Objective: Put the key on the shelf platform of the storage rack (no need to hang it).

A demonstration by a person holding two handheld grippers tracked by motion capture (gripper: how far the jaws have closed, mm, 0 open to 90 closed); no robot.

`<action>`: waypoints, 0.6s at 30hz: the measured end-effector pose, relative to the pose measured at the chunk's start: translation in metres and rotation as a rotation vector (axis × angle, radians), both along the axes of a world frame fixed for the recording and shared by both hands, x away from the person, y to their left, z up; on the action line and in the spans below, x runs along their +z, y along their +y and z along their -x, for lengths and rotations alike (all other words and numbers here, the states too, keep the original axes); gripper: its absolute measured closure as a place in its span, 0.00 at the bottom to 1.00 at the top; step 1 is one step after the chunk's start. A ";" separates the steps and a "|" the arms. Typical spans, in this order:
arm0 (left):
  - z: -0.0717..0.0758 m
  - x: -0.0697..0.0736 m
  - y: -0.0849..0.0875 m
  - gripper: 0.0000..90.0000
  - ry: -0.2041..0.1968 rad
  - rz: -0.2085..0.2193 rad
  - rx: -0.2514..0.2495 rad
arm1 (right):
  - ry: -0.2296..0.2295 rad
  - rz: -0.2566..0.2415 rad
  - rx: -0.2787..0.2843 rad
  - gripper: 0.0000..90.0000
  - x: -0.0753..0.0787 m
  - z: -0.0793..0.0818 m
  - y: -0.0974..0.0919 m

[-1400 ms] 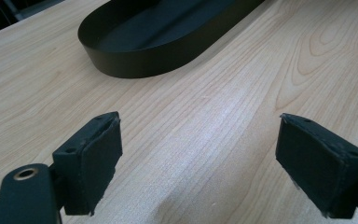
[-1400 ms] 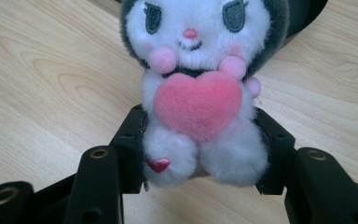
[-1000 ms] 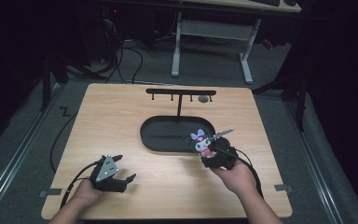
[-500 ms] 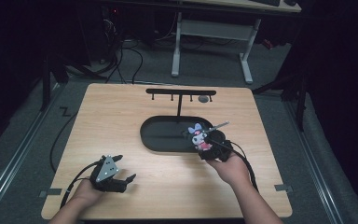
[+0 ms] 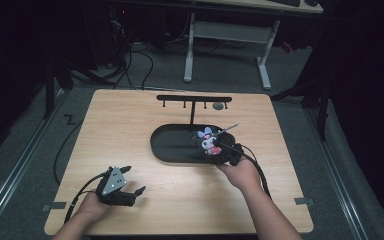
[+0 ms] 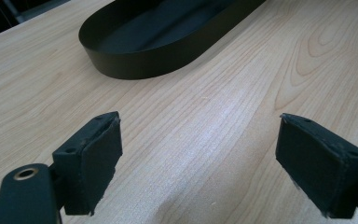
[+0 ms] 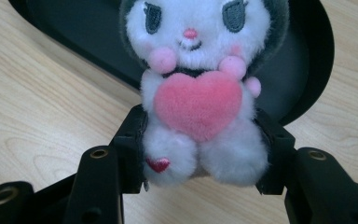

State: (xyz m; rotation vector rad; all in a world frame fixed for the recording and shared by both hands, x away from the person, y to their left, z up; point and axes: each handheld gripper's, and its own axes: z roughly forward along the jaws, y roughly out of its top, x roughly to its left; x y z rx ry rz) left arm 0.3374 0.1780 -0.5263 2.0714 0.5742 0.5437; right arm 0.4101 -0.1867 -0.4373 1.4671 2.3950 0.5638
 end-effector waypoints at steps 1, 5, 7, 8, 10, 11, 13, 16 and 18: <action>0.000 0.000 0.000 0.17 0.001 -0.001 -0.001 | 0.004 0.001 -0.006 0.53 0.001 -0.002 0.001; 0.000 0.000 0.000 0.17 0.000 -0.001 -0.001 | 0.001 0.000 -0.011 0.53 0.000 -0.007 0.002; 0.000 0.000 0.000 0.17 0.000 -0.001 0.000 | 0.002 -0.001 -0.016 0.53 0.001 -0.009 0.002; 0.000 0.000 0.000 0.17 -0.001 0.000 0.000 | -0.001 0.000 -0.014 0.53 0.001 -0.011 0.002; 0.000 0.000 0.000 0.17 -0.001 0.000 0.000 | 0.000 -0.011 -0.018 0.53 0.001 -0.014 0.002; 0.000 0.000 0.000 0.17 -0.001 0.000 -0.001 | 0.001 -0.010 -0.024 0.53 0.001 -0.015 0.003; 0.000 0.000 0.000 0.17 -0.001 0.002 0.000 | 0.004 -0.004 -0.027 0.53 0.000 -0.019 0.003; 0.000 0.000 0.000 0.17 -0.001 0.002 0.000 | 0.008 -0.003 -0.028 0.53 -0.001 -0.024 0.003; 0.000 0.000 0.000 0.17 0.000 0.003 -0.001 | 0.008 -0.005 -0.034 0.53 -0.001 -0.027 0.002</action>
